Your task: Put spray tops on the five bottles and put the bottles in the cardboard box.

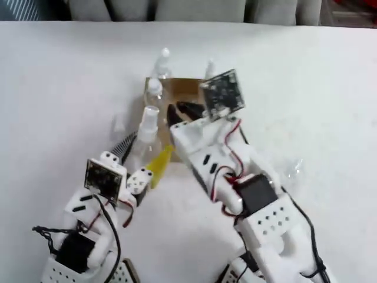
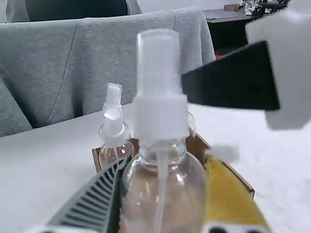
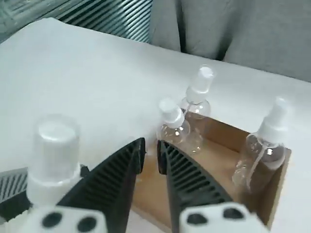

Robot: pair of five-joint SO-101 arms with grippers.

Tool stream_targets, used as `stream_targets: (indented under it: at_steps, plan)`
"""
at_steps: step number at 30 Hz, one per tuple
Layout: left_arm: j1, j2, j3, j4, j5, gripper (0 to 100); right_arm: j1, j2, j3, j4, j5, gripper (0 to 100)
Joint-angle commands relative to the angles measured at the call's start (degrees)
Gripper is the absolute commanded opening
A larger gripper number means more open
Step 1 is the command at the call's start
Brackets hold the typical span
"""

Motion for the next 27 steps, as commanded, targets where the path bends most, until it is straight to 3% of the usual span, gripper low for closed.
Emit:
stream_targets:
  at_steps: [1,6,17,27]
  plan:
    - [0.31,-0.66,-0.7,-1.85,0.62,2,-4.35,-0.13,0.09,-2.68,0.44,1.5]
    - [0.31,-0.66,-0.7,-1.85,0.62,2,-6.2,-2.15,0.26,-2.59,0.44,1.5]
    - [0.22,-0.66,-0.7,-1.93,0.53,2,-3.3,-5.14,2.64,3.3,0.88,1.5]
    - [0.22,-0.66,2.64,-12.31,0.53,2,14.46,-14.81,8.35,11.12,0.88,1.5]
